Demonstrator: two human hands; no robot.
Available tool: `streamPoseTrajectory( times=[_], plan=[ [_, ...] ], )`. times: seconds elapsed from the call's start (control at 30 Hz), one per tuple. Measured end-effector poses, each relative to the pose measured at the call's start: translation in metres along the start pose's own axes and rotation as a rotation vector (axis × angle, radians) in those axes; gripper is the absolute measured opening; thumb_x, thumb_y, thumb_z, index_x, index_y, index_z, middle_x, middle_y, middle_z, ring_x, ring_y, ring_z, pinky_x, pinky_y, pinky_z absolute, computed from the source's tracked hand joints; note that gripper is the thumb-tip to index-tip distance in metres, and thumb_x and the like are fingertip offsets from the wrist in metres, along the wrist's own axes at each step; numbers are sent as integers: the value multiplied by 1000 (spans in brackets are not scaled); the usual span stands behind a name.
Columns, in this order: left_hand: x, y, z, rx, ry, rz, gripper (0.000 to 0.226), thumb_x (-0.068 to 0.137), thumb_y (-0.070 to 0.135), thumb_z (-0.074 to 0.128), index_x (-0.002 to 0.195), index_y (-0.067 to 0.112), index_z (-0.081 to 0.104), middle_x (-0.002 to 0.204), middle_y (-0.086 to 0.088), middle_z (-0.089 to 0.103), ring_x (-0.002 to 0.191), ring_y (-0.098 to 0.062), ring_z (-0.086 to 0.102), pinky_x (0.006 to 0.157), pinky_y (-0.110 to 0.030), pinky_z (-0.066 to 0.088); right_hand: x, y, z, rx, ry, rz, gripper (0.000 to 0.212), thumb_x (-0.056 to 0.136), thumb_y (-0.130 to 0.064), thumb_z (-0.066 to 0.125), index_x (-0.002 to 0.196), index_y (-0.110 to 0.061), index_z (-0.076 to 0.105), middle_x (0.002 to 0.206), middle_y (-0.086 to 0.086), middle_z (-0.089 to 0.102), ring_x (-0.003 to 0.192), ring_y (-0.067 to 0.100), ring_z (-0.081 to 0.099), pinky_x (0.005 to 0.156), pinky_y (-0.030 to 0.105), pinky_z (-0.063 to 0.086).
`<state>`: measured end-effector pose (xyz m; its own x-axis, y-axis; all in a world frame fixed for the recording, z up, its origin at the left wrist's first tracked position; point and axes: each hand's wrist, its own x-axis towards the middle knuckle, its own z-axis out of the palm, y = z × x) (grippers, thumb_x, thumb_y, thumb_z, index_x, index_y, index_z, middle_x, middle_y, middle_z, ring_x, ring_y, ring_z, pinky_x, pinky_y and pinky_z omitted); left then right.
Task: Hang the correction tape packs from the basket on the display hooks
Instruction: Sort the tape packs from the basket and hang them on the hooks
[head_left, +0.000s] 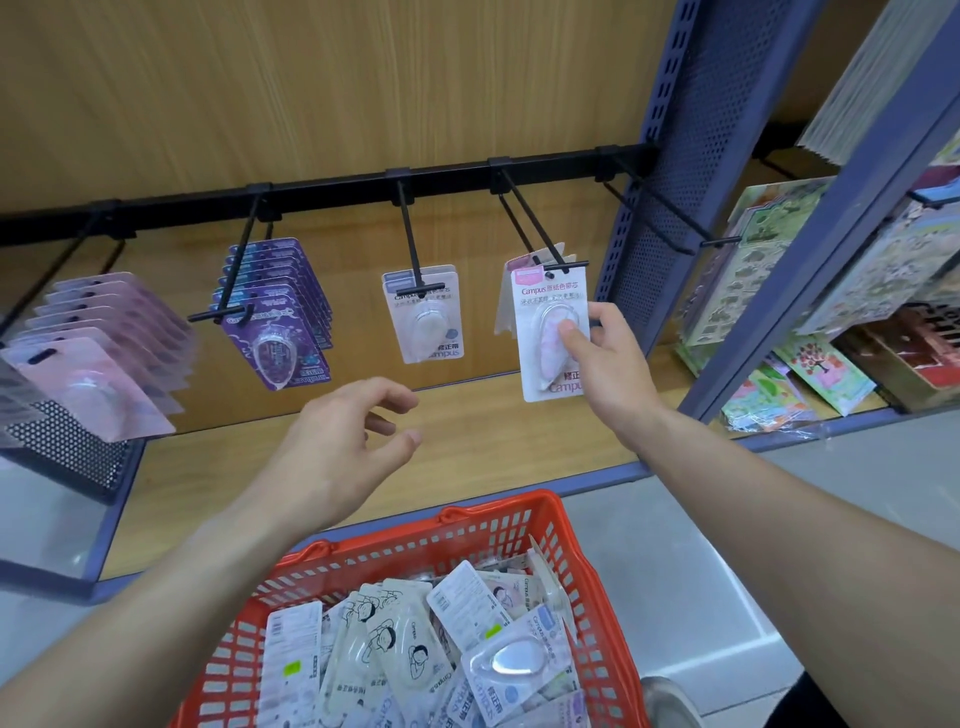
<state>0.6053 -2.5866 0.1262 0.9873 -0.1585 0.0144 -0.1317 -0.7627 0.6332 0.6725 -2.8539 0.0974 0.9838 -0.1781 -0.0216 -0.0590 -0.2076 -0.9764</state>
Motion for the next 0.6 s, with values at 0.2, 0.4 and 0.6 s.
streamPoseTrajectory(
  times=[0.2,0.4,0.6],
  plan=[
    [1,2,0,17,-1,-10,21,92,31,71,110,36,63,112,20,64,95,4,63,86,-28,54,15,1,13,-65,5,41,17,105,-38,49,122,-38,51,105,-20,65,95,2,63,73,24,48],
    [-14,-7,-5,44,-11,-15,20,91,32,71,109,35,63,112,21,64,94,4,64,85,-31,54,18,6,32,-338,9,146,37,101,-42,52,129,-17,51,116,3,62,101,26,58,77,36,44],
    [-44,-35,1,92,-74,-126,18,93,33,71,107,37,61,110,19,65,90,3,66,81,-30,54,-18,24,12,-799,-248,195,57,99,-45,56,147,-16,45,135,7,59,119,29,57,92,38,49]
  ],
)
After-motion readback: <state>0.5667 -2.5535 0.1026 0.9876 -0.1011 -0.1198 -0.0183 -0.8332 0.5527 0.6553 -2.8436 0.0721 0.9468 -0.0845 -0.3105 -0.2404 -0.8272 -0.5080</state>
